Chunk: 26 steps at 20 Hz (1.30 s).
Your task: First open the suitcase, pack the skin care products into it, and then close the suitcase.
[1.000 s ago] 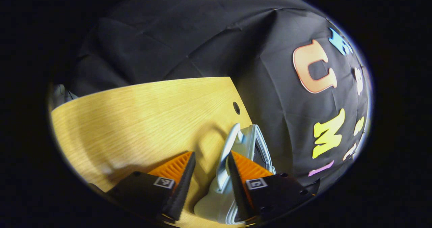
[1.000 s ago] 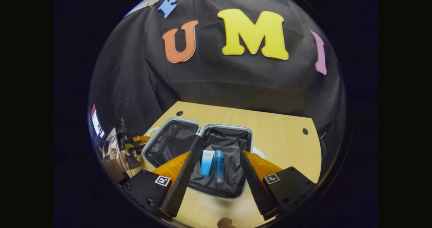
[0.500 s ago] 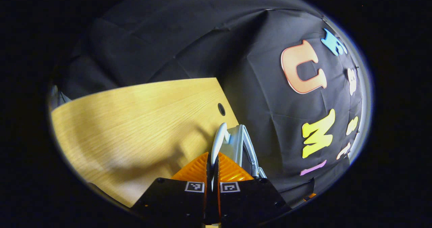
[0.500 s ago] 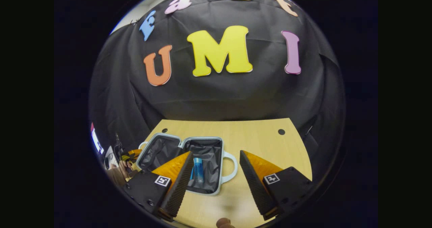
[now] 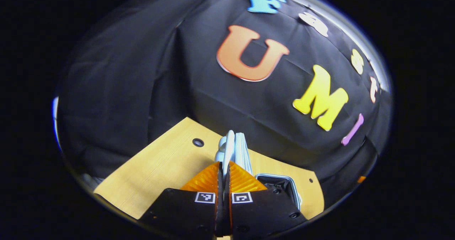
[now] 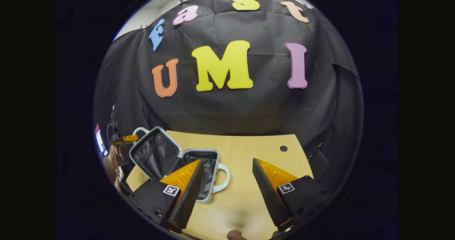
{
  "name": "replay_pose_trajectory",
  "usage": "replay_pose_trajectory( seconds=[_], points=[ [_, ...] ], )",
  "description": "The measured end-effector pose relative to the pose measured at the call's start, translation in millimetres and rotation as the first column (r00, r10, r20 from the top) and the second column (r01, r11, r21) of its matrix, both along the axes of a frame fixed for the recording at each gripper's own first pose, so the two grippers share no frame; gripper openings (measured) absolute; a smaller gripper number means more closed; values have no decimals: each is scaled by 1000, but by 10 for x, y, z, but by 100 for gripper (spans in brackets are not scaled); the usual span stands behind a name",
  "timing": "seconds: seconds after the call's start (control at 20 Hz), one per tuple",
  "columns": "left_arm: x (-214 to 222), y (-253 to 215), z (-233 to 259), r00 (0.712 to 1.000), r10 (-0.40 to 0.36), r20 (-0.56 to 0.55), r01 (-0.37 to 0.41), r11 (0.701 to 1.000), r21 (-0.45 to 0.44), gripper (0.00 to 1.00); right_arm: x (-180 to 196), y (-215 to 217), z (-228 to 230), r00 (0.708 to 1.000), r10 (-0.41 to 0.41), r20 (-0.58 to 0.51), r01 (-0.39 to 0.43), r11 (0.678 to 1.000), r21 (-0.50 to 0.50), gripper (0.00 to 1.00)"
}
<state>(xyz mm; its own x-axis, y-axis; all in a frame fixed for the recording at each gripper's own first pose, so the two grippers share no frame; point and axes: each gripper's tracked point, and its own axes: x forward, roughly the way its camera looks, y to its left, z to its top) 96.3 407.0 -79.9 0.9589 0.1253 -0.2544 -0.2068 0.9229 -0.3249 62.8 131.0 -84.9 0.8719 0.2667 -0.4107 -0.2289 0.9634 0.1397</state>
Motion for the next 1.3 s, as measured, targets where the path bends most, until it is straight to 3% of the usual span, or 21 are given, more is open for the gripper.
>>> replay_pose_trajectory(
  seconds=[0.15, 0.35, 0.65, 0.8, 1.05, 1.3],
  points=[
    [31, -391, 180, 1000, -7, -10, 8, 986, 169, 2, -75, -156, 26, 999, 34, 10, -34, 999, 2, 81],
    [8, -986, 394, 1000, -1, 11, -3, 952, 305, 2, -106, -348, 21, 997, 74, 32, -74, 997, -6, 81],
    [165, -2053, 327, 998, -60, 5, 49, 866, 498, 3, -77, -562, -40, 994, 109, 29, -109, 994, -4, 81],
    [326, -2564, 86, 994, -103, -32, 104, 832, 545, 3, -15, -657, -48, 994, 110, 26, -110, 994, 6, 82],
    [513, -3348, -547, 974, -180, -134, 225, 809, 543, 3, 40, -864, 1, 996, 66, 56, -67, 998, 14, 81],
    [686, -3795, -1350, 941, -199, -275, 330, 729, 599, 3, 26, -1194, -89, 997, 29, 65, -27, 999, -20, 82]
  ],
)
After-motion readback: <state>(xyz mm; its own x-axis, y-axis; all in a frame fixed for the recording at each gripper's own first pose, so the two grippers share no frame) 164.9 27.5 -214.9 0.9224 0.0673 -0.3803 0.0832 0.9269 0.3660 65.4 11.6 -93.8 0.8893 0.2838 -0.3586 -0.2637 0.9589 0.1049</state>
